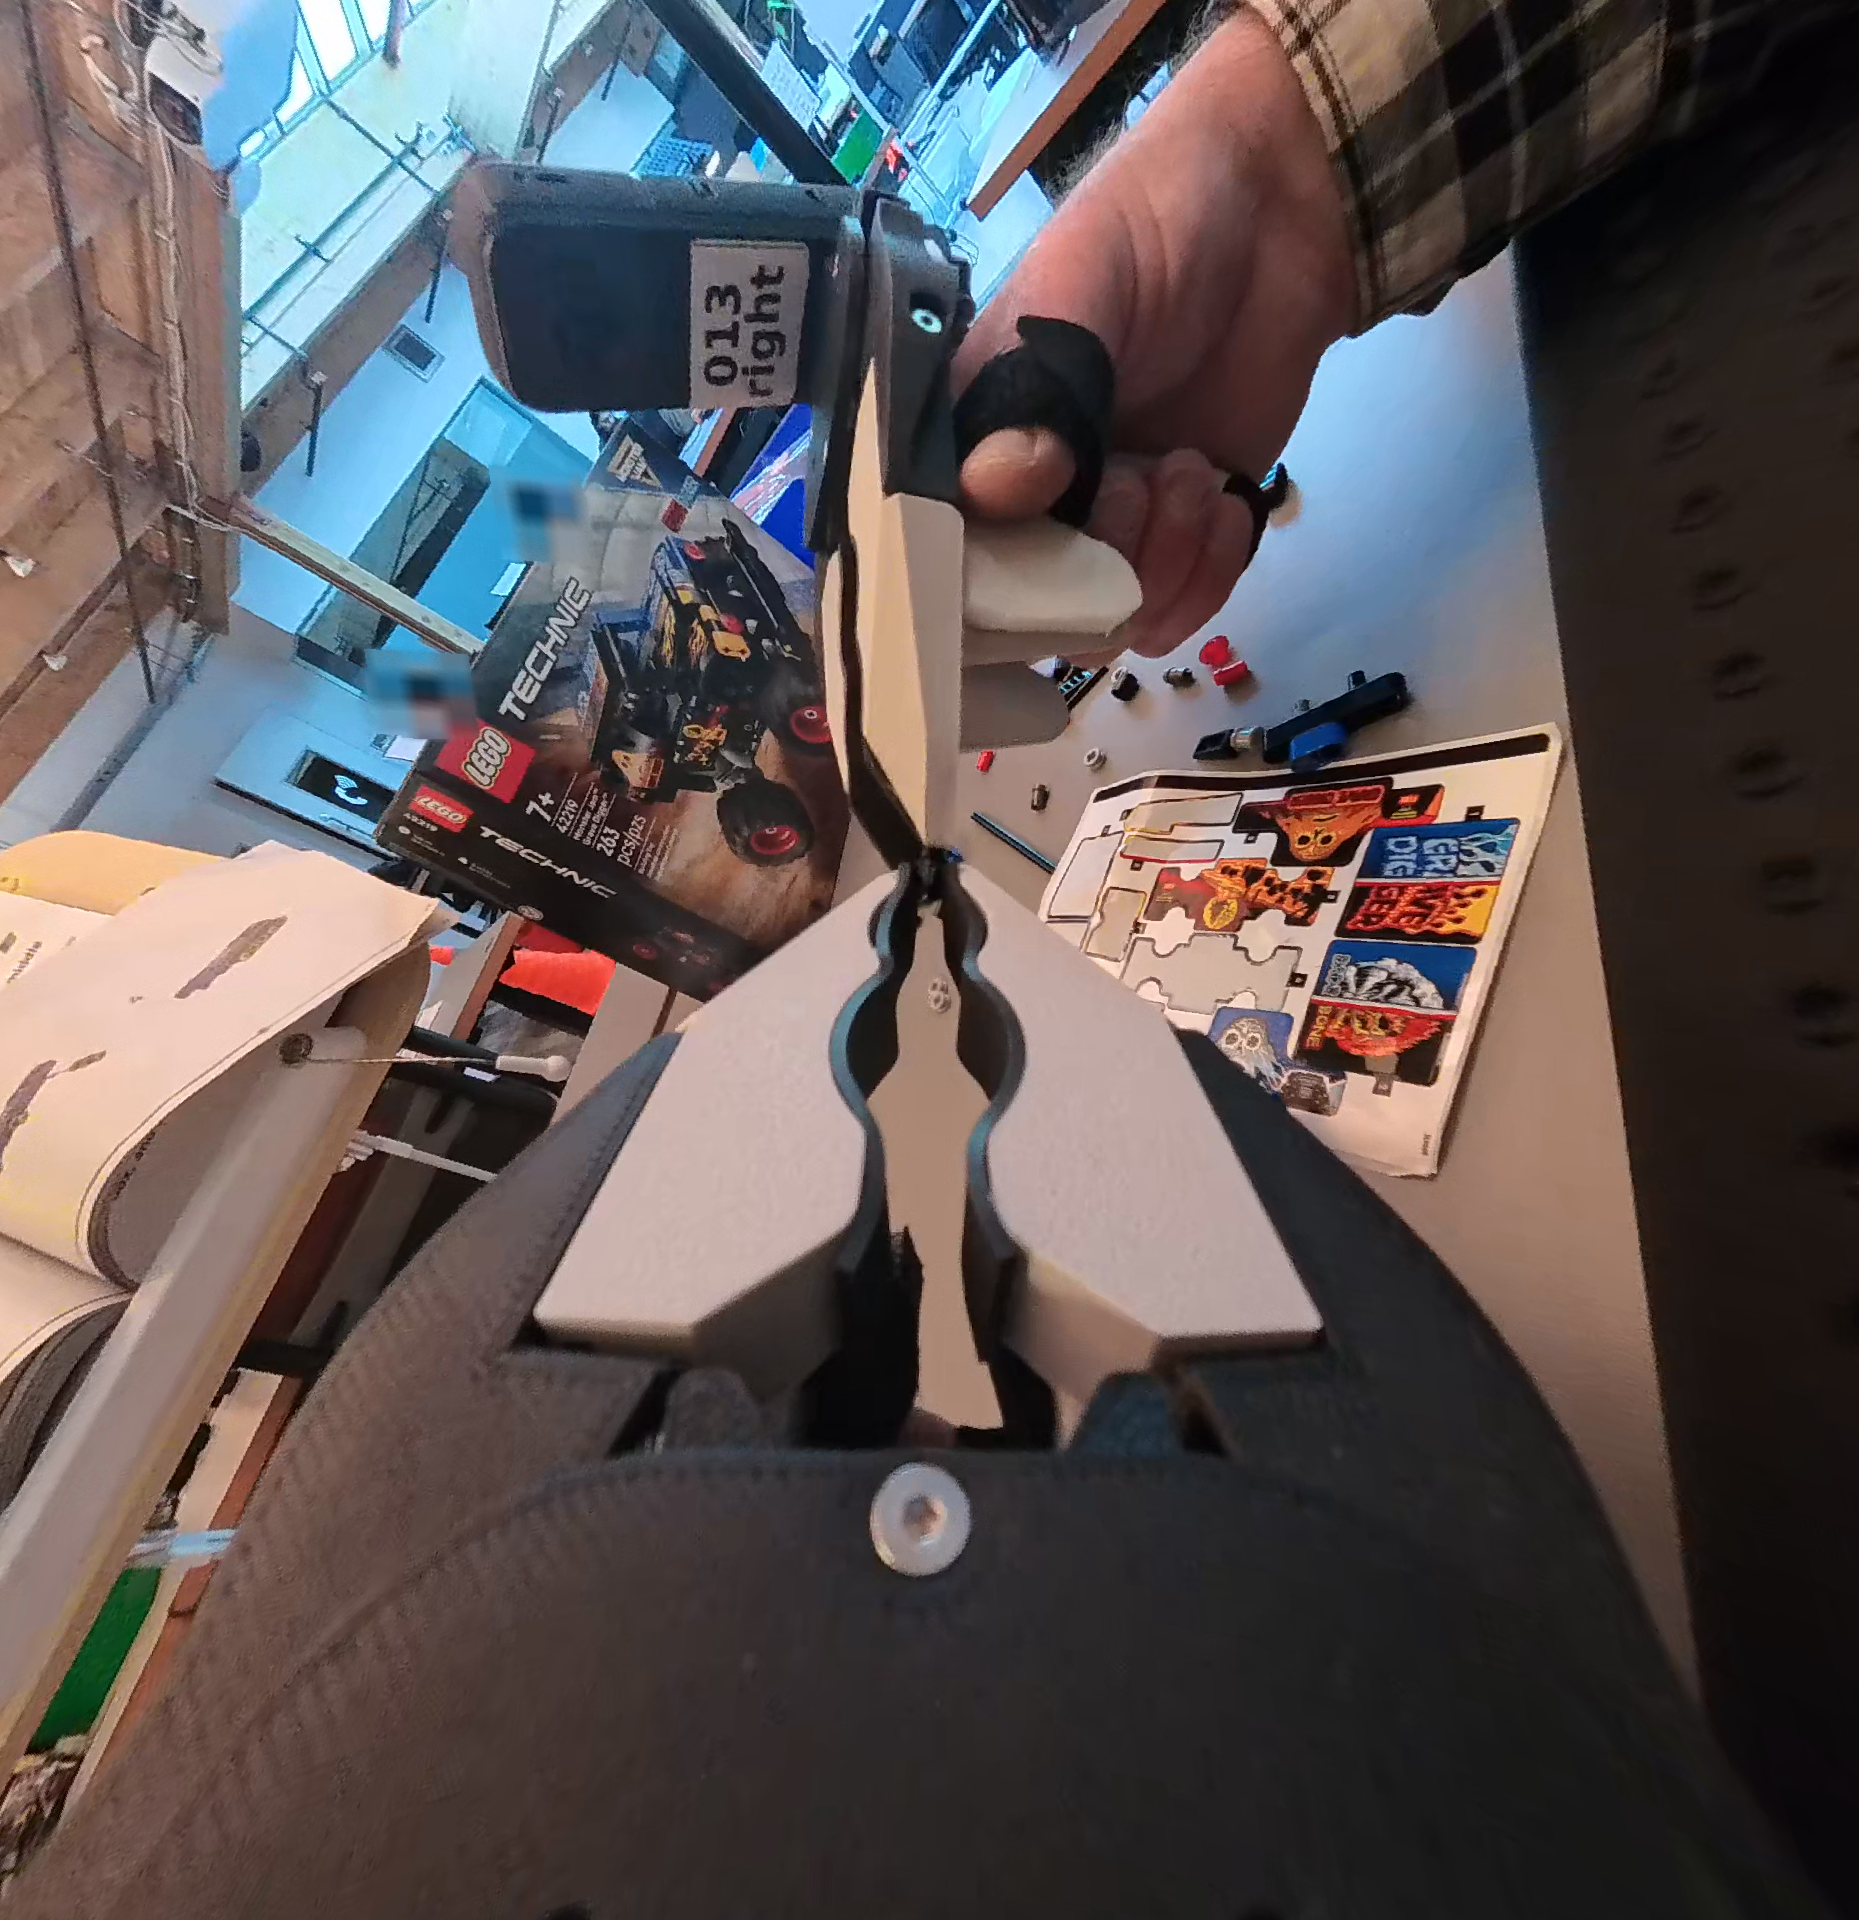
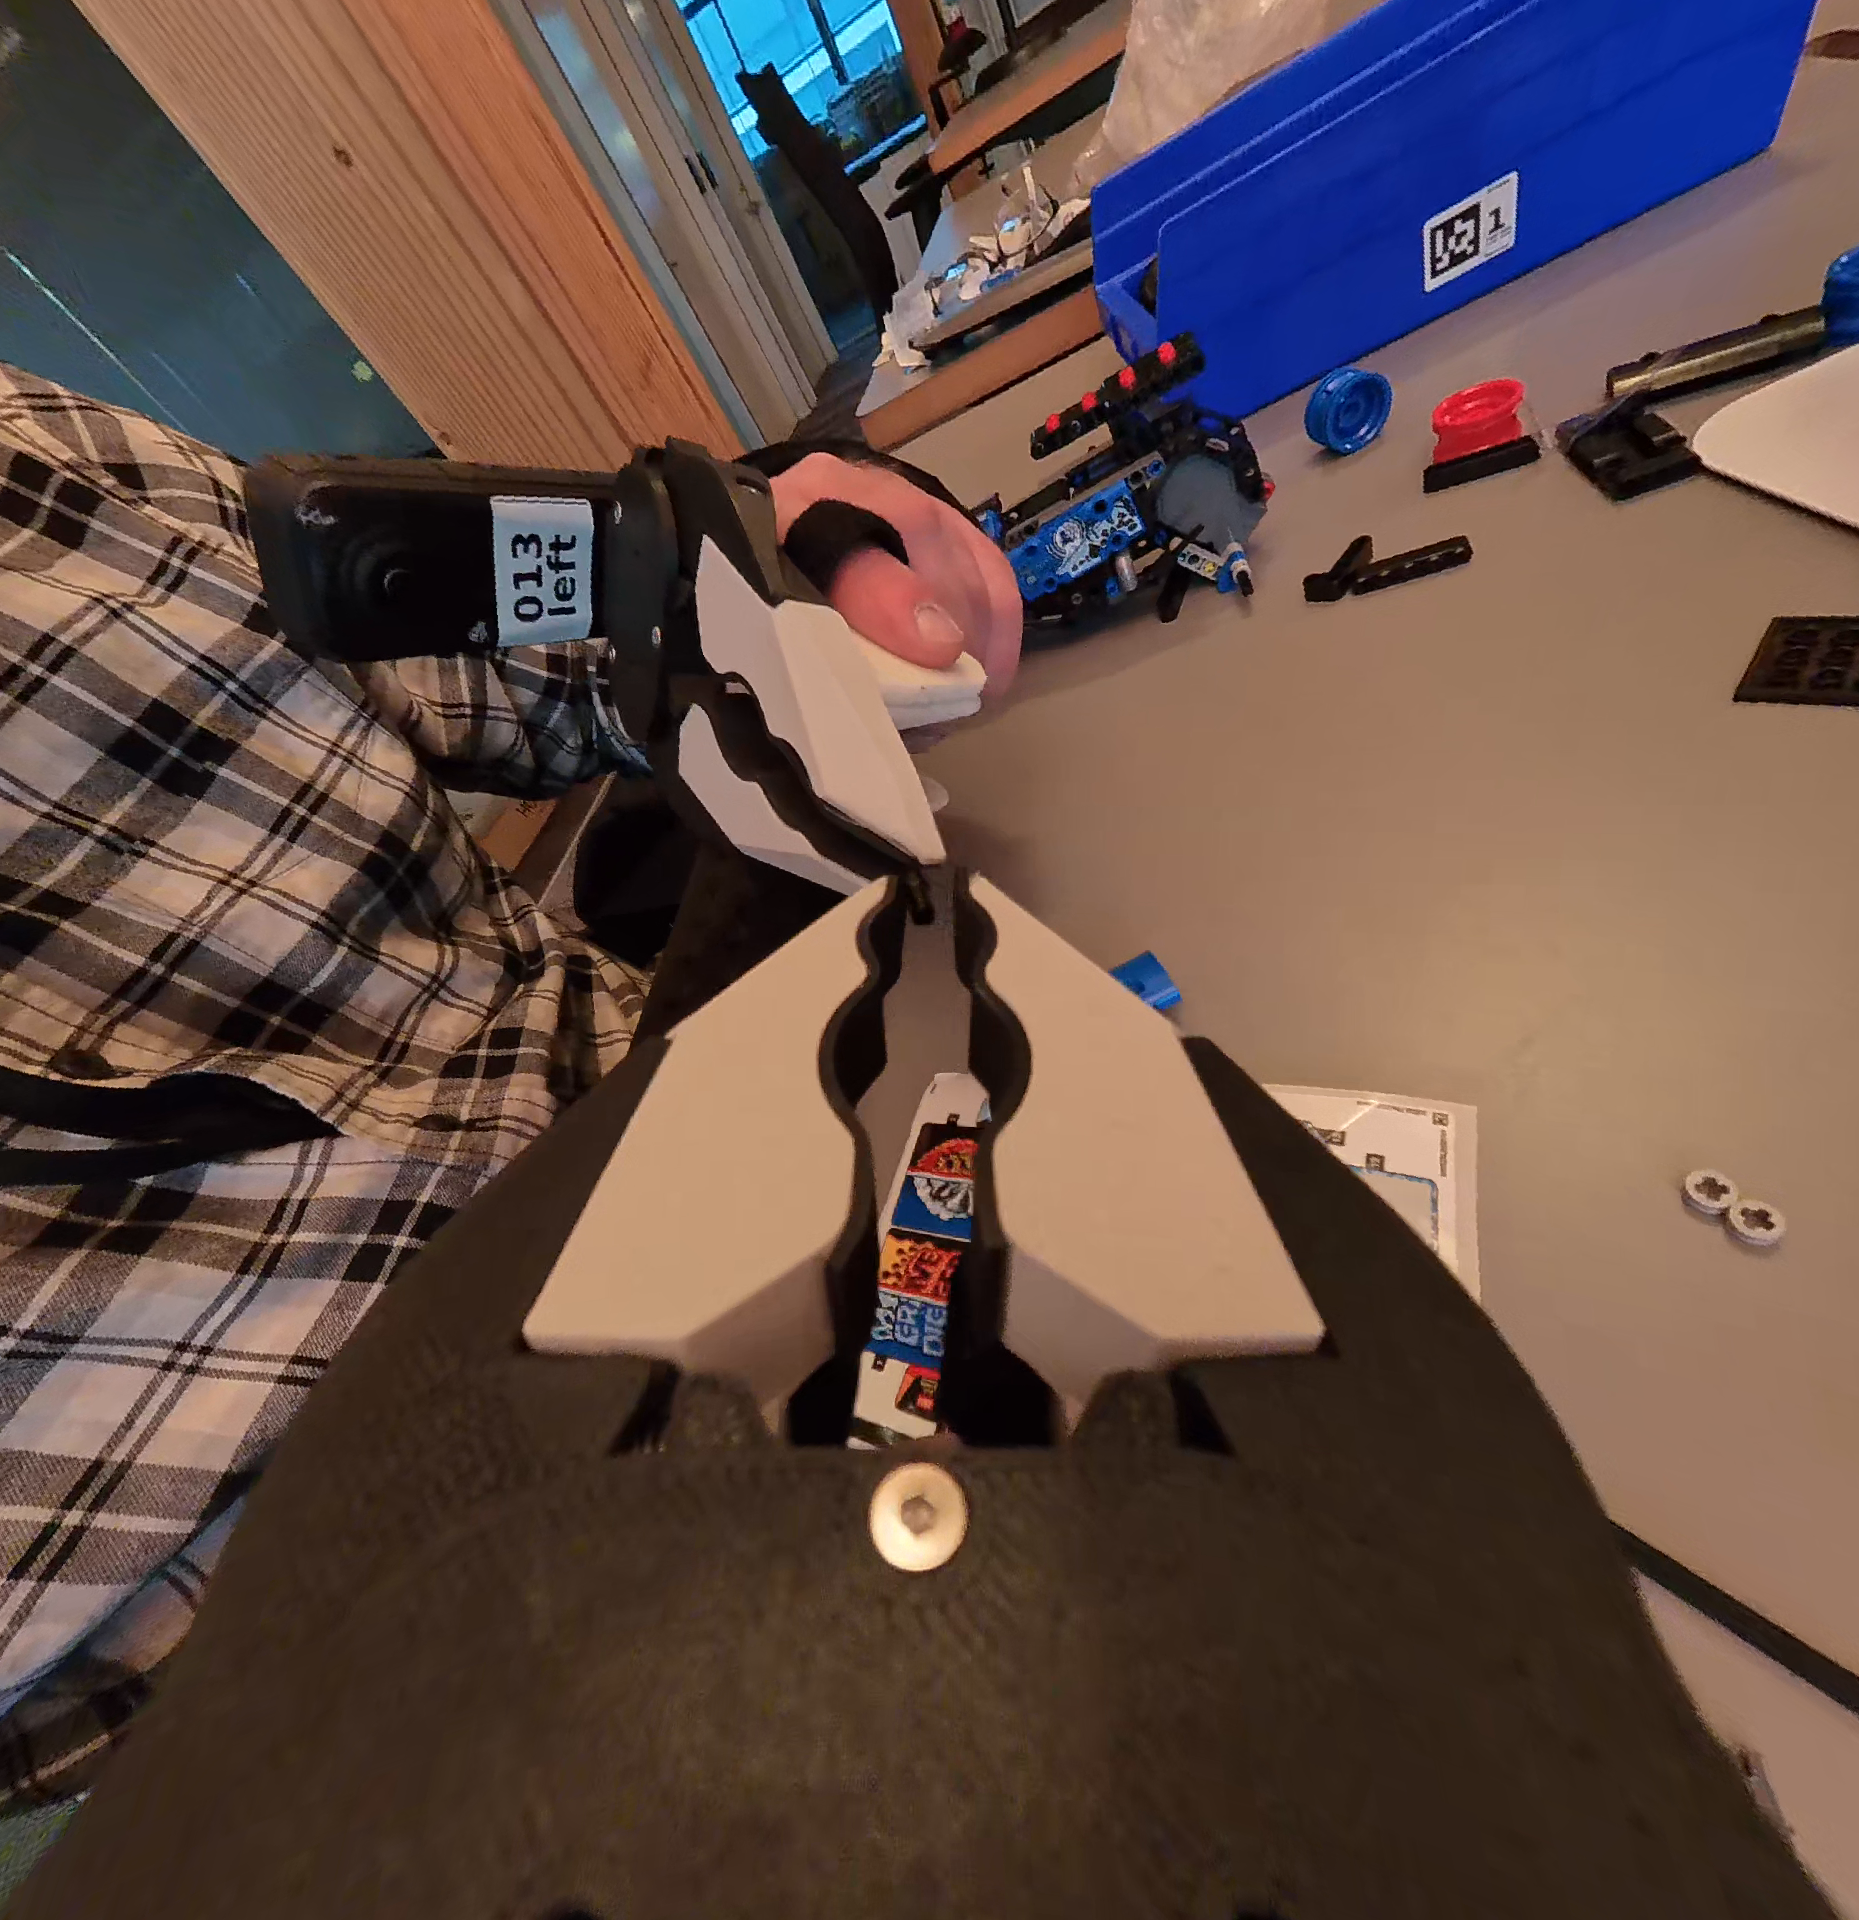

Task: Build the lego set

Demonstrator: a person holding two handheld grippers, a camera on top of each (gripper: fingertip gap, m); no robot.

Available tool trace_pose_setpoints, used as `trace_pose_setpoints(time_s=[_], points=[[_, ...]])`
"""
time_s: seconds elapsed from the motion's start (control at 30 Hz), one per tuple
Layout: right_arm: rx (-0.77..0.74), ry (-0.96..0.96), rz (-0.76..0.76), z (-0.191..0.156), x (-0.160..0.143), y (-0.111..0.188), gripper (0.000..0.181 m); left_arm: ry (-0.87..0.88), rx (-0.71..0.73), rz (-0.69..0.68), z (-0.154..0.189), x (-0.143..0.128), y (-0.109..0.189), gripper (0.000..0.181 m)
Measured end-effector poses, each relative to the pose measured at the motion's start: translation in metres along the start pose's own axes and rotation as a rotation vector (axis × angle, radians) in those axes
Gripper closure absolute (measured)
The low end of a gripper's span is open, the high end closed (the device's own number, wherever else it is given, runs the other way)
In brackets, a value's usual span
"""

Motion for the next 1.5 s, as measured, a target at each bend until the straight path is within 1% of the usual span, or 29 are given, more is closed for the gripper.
trace_pose_setpoints(time_s=[0.13,0.3,0.4,0.47,0.53,0.57,0.6,0.63,0.67,0.7,0.77,0.8,0.9,1.17,1.27,1.33,1.43,1.5], points=[[0.012,0.004,0.007,-0.001,0.001,-0.001,0.177,0.004,0.003,0.003,0.000,0.000,0.000,0.178],[0.025,0.003,0.012,-0.002,0.000,-0.001,0.178,0.007,0.006,0.010,0.000,0.000,0.001,0.178],[0.005,0.022,-0.007,-0.001,0.000,-0.001,0.178,0.048,-0.034,-0.012,0.000,-0.003,-0.002,0.178],[-0.039,0.041,-0.024,0.001,-0.001,-0.001,0.179,0.123,-0.112,-0.079,-0.003,-0.008,-0.005,0.165],[-0.065,0.035,-0.029,0.004,-0.003,0.001,0.179,0.268,-0.233,-0.177,-0.007,-0.018,-0.007,0.137],[-0.091,0.044,-0.048,0.006,-0.004,0.001,0.179,0.342,-0.281,-0.207,-0.007,-0.022,-0.007,0.130],[-0.105,0.048,-0.061,0.007,-0.006,0.001,0.179,0.388,-0.309,-0.243,-0.005,-0.027,-0.008,0.124],[-0.110,0.047,-0.067,0.008,-0.007,0.001,0.179,0.416,-0.355,-0.303,-0.001,-0.031,-0.010,0.113],[-0.121,0.052,-0.081,0.008,-0.008,0.000,0.179,0.422,-0.387,-0.352,0.004,-0.035,-0.013,0.107],[-0.138,0.062,-0.104,0.009,-0.009,-0.002,0.179,0.423,-0.383,-0.385,0.007,-0.037,-0.016,0.107],[-0.159,0.078,-0.141,0.010,-0.012,-0.005,0.179,0.450,-0.430,-0.455,0.013,-0.041,-0.021,0.106],[-0.160,0.081,-0.145,0.010,-0.012,-0.006,0.179,0.454,-0.426,-0.471,0.014,-0.042,-0.022,0.111],[-0.165,0.080,-0.138,0.010,-0.012,-0.005,0.179,0.459,-0.415,-0.530,0.011,-0.045,-0.022,0.116],[-0.154,0.084,-0.159,0.010,-0.015,-0.010,0.178,0.576,-0.474,-0.532,0.008,-0.051,-0.023,0.122],[-0.163,0.089,-0.154,0.010,-0.014,-0.009,0.179,0.586,-0.473,-0.508,0.007,-0.054,-0.023,0.123],[-0.170,0.096,-0.140,0.008,-0.012,-0.008,0.179,0.589,-0.441,-0.488,0.005,-0.056,-0.022,0.123],[-0.188,0.125,-0.100,0.003,-0.005,-0.005,0.179,0.574,-0.348,-0.342,-0.009,-0.045,-0.013,0.123],[-0.195,0.162,-0.056,-0.005,0.002,-0.004,0.178,0.608,-0.289,-0.203,-0.021,-0.035,-0.007,0.123]])
Point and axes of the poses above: each gripper's, where its closed fingertips meet, y back along the fingers, x out of its top, z = x × y across the jaws, the point moved 10 cm from there along y, back along the fingers, and after that the axes turned 2 degrees about y, right-handed, at the moved point
